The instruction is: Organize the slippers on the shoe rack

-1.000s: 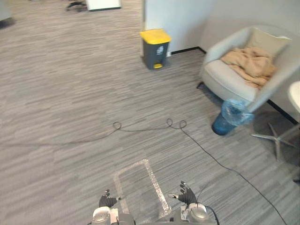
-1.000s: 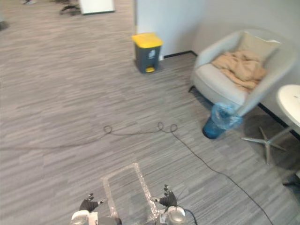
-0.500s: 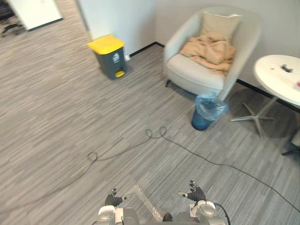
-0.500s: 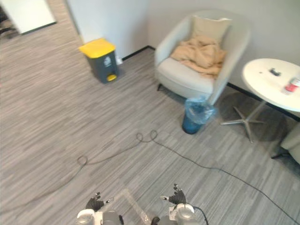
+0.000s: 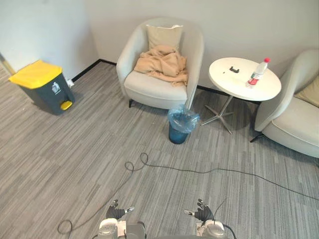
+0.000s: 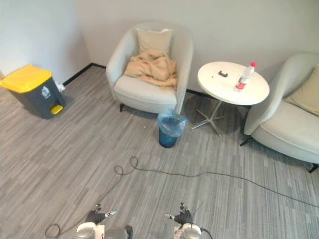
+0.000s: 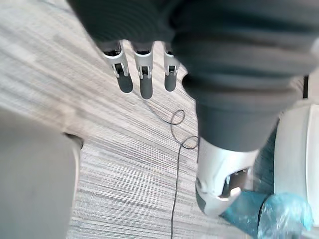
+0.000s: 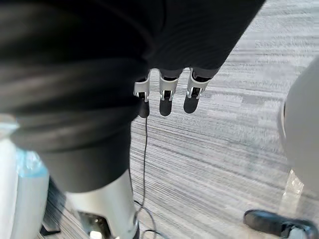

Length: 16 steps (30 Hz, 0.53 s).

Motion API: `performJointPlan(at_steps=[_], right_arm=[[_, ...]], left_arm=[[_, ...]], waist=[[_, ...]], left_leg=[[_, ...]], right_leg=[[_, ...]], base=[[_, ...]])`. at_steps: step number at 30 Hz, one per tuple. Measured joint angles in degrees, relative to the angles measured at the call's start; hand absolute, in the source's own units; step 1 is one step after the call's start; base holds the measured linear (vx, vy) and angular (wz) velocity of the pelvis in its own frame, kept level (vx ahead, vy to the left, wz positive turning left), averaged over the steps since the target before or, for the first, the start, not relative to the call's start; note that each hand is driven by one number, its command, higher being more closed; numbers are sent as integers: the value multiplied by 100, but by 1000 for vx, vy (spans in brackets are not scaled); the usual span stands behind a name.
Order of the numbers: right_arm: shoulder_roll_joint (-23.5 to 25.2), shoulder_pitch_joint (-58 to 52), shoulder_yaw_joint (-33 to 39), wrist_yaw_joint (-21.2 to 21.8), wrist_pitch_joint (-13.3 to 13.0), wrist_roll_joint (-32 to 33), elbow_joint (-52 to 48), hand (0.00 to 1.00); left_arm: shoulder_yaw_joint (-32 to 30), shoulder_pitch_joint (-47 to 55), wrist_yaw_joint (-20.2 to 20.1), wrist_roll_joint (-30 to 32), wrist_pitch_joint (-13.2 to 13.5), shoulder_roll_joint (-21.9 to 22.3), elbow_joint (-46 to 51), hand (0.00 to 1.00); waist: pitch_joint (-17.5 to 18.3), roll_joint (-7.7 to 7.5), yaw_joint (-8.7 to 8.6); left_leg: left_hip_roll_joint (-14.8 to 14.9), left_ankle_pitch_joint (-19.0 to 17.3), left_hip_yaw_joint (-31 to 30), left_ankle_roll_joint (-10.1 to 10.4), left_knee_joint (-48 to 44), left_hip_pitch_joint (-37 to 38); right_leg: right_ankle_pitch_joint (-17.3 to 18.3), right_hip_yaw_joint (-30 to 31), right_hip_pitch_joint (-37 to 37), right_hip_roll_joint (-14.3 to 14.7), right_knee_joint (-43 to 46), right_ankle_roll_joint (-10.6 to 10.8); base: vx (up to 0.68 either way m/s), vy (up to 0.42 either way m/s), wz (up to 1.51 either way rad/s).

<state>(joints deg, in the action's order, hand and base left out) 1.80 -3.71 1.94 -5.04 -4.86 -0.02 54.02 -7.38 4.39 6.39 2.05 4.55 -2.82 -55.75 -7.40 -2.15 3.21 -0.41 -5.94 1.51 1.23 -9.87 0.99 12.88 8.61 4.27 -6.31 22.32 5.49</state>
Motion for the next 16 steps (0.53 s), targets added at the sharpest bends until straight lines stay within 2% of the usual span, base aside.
performJointPlan(at_steps=[2,4,10,15,16], right_arm=[[-6,86,-30,2,9,-4,108,0],[-14,82,-25,3,6,-9,140,0],[-110,207,23,26,-12,-61,540,0],[-300,207,148,-4,30,-55,612,0],[-333,201,225,-20,38,-50,648,0]], left_arm=[[-4,35,1,-15,5,29,12,0],[-5,46,1,-86,4,29,-2,0],[8,73,-16,-204,10,12,-80,0],[3,72,-10,-224,10,7,-134,0],[3,74,-13,-223,10,15,-134,0]], waist=[[27,54,-5],[38,50,-3],[122,5,-8],[74,1,-20],[66,44,-30]], left_leg=[[41,38,205,-47,113,60],[8,80,273,-79,163,146],[-99,532,278,-47,813,313],[-109,833,226,4,1316,636],[-96,969,155,17,1520,738]], right_leg=[[-83,-944,-145,-207,175,53],[-83,-1418,-92,-310,95,49],[-176,-1479,319,-310,-1112,-86],[-161,-1507,506,-279,-1386,-71],[-151,-1531,504,-266,-1397,-70]], base=[[-16,76,-52],[-17,30,-23],[-66,-21,-8],[-160,-61,-6],[-157,-26,-5]])
